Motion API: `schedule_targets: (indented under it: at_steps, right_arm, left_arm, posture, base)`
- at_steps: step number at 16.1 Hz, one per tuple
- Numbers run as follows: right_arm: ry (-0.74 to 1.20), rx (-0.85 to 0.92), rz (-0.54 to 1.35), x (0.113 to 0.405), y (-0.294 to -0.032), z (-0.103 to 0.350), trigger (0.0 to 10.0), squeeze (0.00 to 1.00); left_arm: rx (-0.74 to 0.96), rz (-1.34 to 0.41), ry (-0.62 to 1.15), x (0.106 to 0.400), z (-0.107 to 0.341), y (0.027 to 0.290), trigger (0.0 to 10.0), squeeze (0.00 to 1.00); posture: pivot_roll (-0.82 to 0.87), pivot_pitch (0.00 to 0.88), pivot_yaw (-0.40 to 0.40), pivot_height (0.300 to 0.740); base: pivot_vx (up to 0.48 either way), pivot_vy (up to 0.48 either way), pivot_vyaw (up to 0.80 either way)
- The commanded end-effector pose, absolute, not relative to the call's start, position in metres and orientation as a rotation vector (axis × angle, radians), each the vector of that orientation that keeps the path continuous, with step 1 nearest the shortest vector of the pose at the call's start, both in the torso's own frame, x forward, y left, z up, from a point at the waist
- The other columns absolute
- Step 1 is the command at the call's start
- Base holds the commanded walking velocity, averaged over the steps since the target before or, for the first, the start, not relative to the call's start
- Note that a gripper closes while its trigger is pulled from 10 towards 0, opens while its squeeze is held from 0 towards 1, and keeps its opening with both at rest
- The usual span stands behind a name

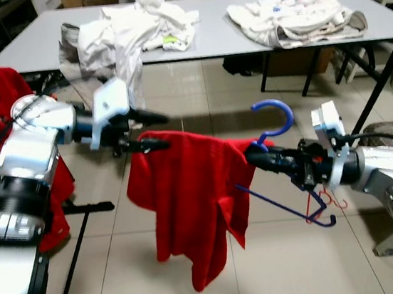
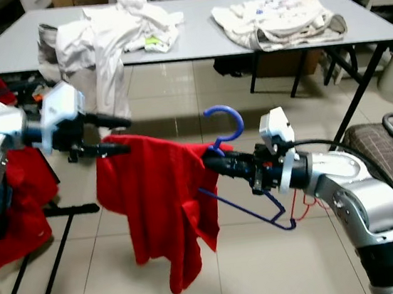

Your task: Hang hanger

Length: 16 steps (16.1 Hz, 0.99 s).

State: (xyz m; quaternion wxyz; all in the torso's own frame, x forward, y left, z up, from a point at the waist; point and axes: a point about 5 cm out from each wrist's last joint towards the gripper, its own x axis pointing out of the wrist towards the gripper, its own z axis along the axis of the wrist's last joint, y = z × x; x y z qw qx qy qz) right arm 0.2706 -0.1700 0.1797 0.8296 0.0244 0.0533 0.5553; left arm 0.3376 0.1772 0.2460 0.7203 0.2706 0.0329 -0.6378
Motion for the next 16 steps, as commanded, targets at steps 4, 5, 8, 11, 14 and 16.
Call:
schedule_targets:
  at_steps: [4,5,8,11,14,16]
  right_arm:
    - [0.059,0.050,1.066,0.284,-0.166,0.188,0.0,0.00]
    - [0.054,0.070,1.015,0.287,-0.165,0.188,0.0,0.00]
    - [0.039,0.139,0.985,0.286,-0.161,0.187,0.0,0.00]
    - [0.024,0.187,0.980,0.286,-0.157,0.188,0.0,0.00]
    - [0.020,0.220,0.939,0.291,-0.160,0.192,0.0,0.00]
    - [0.024,0.243,0.913,0.294,-0.159,0.193,0.0,0.00]
  left_arm:
    - [0.518,-1.397,0.070,0.324,0.240,0.170,10.0,0.00]
    - [0.440,-1.209,0.025,0.334,0.244,0.166,10.0,0.20]
    - [0.139,-1.010,-0.016,0.327,0.250,0.139,10.0,1.00]
    - [0.030,-0.963,-0.015,0.310,0.234,0.107,10.0,1.00]
    - [-0.030,-0.955,0.000,0.297,0.232,0.092,10.0,1.00]
    - [0.014,-0.826,0.034,0.298,0.224,0.093,10.0,1.00]
  posture:
    - [0.08,0.000,0.011,0.740]
    - [0.08,0.000,0.012,0.740]
    - [0.08,0.000,0.003,0.740]
    - [0.06,0.000,0.000,0.740]
    - [0.05,0.002,-0.008,0.740]
    - [0.04,0.010,-0.015,0.740]
  base:
    - [0.000,0.000,0.00]
    - [0.000,0.000,0.00]
    - [0.000,0.000,0.00]
    - [0.000,0.000,0.00]
    - [0.000,0.000,0.00]
    - [0.000,0.000,0.00]
